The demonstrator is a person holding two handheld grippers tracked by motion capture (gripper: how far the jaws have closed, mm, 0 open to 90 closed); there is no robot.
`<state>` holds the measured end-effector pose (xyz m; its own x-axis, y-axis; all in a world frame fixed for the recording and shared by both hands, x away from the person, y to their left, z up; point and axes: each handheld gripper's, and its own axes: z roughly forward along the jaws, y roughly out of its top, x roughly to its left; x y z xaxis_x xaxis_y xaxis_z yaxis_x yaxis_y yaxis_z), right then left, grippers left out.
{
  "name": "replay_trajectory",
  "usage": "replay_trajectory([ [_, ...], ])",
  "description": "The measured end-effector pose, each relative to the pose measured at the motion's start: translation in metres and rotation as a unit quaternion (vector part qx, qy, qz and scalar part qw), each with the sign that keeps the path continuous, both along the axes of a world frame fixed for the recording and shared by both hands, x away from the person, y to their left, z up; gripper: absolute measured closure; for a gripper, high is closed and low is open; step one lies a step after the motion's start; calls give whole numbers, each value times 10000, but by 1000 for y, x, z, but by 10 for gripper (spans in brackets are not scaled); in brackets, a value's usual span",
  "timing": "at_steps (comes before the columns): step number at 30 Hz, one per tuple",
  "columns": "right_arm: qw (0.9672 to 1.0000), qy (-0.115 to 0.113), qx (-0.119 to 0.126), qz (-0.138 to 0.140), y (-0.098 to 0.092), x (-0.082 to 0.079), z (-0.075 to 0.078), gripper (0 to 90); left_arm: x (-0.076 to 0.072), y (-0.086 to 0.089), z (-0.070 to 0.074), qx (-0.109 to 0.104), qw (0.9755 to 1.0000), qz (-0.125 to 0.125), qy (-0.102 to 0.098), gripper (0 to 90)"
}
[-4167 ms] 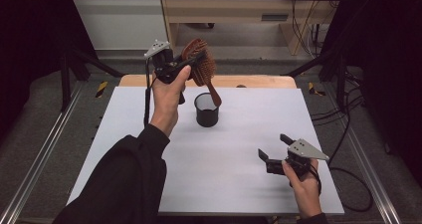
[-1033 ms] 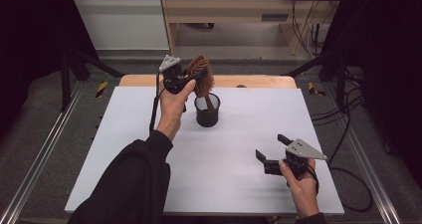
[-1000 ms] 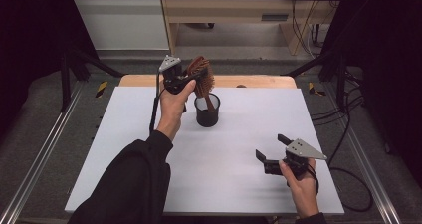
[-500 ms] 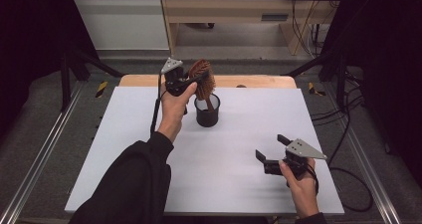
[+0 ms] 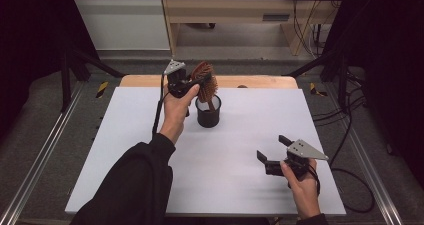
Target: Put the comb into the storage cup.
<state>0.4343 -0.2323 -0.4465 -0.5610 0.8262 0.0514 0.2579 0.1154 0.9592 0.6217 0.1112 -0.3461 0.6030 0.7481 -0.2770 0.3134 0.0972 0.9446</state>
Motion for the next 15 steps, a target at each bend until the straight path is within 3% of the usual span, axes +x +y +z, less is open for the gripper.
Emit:
replay_trajectory([
  [15,10000,4,-8,23,0,0,-1,28,1,0,-3,28,10000,-41,25,505],
])
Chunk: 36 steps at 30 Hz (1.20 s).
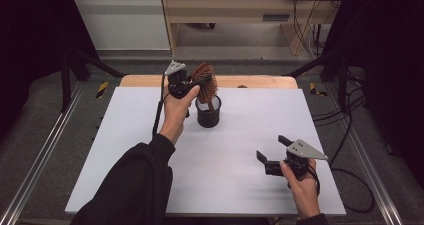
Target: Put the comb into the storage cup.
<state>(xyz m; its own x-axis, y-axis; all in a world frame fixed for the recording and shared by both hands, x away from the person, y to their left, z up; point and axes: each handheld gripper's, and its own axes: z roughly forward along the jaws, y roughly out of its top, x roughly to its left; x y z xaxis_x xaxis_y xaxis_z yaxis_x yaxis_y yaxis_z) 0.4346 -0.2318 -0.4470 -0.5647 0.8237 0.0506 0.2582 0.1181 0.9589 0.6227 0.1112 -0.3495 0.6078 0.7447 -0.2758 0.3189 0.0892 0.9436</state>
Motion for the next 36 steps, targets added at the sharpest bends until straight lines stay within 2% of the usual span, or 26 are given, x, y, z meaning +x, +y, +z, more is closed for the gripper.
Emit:
replay_trajectory([
  [12,10000,11,-7,10,0,0,0,28,6,10,-3,-70,9999,-36,94,495],
  [23,10000,15,-8,-10,0,0,0,28,7,10,-3,-24,10000,18,70,489],
  [36,10000,19,-8,-2,0,0,-1,28,11,18,-6,17,9999,79,90,470],
])
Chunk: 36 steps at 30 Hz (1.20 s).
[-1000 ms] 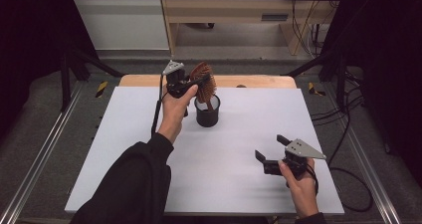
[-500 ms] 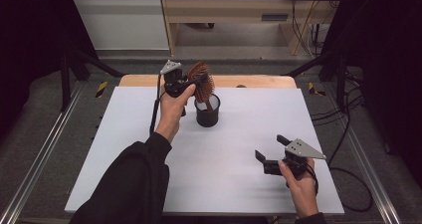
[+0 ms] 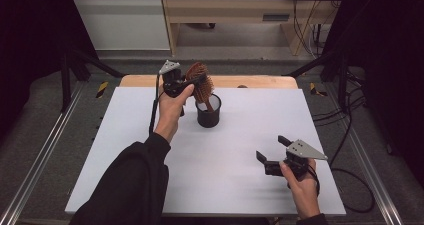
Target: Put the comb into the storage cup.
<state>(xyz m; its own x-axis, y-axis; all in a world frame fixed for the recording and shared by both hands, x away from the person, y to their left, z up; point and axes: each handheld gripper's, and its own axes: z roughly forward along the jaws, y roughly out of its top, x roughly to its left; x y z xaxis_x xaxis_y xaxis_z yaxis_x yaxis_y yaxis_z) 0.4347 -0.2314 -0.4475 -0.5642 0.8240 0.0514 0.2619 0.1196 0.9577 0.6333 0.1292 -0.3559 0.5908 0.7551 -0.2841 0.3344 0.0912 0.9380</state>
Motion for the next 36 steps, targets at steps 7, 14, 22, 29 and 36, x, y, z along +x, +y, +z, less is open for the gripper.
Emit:
replay_trajectory([
  [7,10000,-1,7,3,0,0,0,28,2,3,-1,0,10000,15,30,465],
  [14,10000,-11,23,5,0,0,0,28,3,3,-2,6,10000,71,38,458],
  [22,10000,-9,23,16,0,0,0,28,4,7,-3,15,9999,99,86,452],
  [29,10000,-3,18,25,0,0,0,28,5,8,-3,18,9999,114,90,449],
  [36,10000,-10,26,31,0,0,0,28,7,11,-5,15,9998,147,122,442],
])
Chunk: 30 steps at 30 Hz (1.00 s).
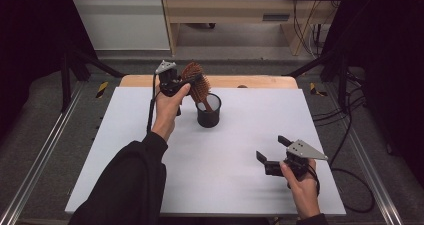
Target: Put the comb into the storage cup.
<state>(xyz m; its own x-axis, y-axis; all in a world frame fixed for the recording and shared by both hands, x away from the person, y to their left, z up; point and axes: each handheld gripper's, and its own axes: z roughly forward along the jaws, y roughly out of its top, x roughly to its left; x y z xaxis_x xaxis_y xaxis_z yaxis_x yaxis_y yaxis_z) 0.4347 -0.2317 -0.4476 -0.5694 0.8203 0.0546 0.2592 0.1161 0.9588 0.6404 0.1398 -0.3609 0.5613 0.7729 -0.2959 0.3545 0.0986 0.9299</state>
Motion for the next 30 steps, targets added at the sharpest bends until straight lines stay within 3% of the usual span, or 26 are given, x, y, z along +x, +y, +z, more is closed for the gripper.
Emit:
replay_trajectory([
  [30,10000,23,24,41,-1,0,0,28,5,11,-5,-18,9999,144,70,416],
])
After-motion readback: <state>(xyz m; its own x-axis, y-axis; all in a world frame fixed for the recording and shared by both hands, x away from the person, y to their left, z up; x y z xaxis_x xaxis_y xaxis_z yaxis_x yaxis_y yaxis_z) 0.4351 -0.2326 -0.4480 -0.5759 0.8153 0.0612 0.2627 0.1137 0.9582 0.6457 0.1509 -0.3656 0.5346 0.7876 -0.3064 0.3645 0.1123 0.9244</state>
